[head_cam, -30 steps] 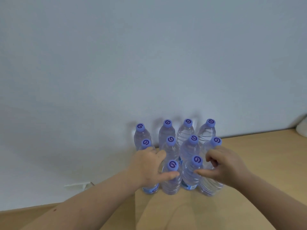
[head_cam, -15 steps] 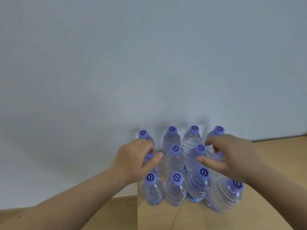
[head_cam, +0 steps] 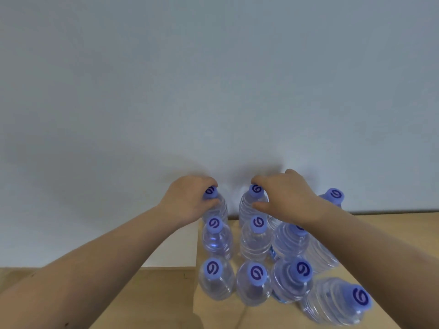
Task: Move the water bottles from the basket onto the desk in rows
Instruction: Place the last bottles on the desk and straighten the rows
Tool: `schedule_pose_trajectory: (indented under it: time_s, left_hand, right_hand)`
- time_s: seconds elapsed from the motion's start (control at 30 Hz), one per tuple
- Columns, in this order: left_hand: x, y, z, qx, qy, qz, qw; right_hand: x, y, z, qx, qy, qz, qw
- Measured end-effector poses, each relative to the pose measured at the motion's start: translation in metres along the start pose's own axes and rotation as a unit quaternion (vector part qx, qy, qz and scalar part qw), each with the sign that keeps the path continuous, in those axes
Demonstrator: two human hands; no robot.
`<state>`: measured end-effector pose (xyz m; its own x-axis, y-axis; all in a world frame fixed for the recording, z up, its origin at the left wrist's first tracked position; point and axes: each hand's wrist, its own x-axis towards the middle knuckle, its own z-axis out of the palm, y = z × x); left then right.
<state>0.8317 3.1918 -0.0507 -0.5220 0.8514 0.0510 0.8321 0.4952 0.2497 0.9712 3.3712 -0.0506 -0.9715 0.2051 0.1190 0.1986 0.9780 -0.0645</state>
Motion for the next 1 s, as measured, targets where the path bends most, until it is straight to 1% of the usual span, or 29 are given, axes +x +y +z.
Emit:
schedule_pose_trajectory:
  time_s: [0.23, 0.37, 0.53, 0.77, 0.9, 0.93, 1.0]
  left_hand:
    - [0.005, 0.001, 0.000, -0.021, 0.019, 0.013, 1.000]
    - [0.008, 0.003, 0.000, -0.002, 0.011, 0.039, 0.999]
    - [0.005, -0.002, 0.002, -0.023, 0.019, 0.002, 1.000]
    - [0.003, -0.006, 0.005, -0.040, 0.023, -0.006, 0.999]
    - [-0.001, -0.006, 0.005, -0.046, 0.021, -0.020, 0.999]
    - [-0.003, -0.006, 0.004, -0.041, 0.032, -0.021, 0.998]
    - [-0.011, -0.003, -0.001, -0.016, 0.094, 0.004, 0.995]
  right_hand:
    - [0.010, -0.001, 0.012, 0.076, 0.016, -0.014, 0.997]
    - [0.012, -0.005, 0.014, 0.092, 0.022, -0.008, 0.995]
    - [0.011, -0.011, 0.016, 0.101, 0.026, 0.001, 0.995]
    - [0.016, -0.013, 0.019, 0.078, 0.044, -0.005, 0.996]
    - [0.014, -0.012, 0.017, 0.084, 0.036, 0.009, 0.996]
    - [0.013, -0.014, 0.016, 0.084, 0.029, 0.018, 0.996]
    - [0.010, -0.017, 0.013, 0.081, 0.022, 0.034, 0.996]
